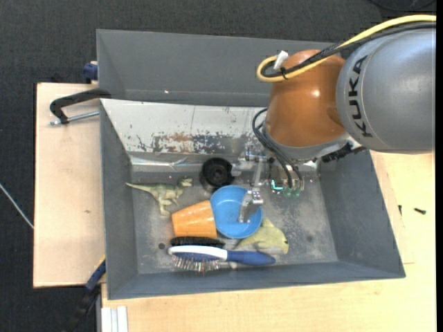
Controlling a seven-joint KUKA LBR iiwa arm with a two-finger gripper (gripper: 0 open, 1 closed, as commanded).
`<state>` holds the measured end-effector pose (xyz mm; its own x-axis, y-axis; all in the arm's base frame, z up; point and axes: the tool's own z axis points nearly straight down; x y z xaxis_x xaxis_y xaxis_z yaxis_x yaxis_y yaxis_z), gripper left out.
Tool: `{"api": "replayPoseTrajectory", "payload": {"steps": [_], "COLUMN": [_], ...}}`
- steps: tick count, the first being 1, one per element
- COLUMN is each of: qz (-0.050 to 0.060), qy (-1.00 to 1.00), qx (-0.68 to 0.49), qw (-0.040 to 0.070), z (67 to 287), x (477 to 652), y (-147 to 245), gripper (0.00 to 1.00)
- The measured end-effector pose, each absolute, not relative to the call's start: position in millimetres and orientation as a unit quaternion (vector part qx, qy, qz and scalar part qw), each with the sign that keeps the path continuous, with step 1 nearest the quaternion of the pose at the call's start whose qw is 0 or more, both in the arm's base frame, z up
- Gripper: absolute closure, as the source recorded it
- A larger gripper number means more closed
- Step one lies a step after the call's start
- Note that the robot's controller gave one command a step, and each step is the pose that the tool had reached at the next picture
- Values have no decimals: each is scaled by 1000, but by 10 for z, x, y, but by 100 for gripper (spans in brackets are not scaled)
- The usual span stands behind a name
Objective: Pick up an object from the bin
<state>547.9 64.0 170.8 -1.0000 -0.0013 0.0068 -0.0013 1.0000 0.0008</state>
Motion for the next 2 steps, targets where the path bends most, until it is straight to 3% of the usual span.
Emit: {"api": "replayPoseTrajectory", "payload": {"steps": [1, 2], "qz": [1, -1], "qy": [-983, -983], "qx": [184, 184], "qw": [-7, -6], "z": [972, 945], "x": [5916, 5911], "y": [462, 483], "gripper": [0, 100]}}
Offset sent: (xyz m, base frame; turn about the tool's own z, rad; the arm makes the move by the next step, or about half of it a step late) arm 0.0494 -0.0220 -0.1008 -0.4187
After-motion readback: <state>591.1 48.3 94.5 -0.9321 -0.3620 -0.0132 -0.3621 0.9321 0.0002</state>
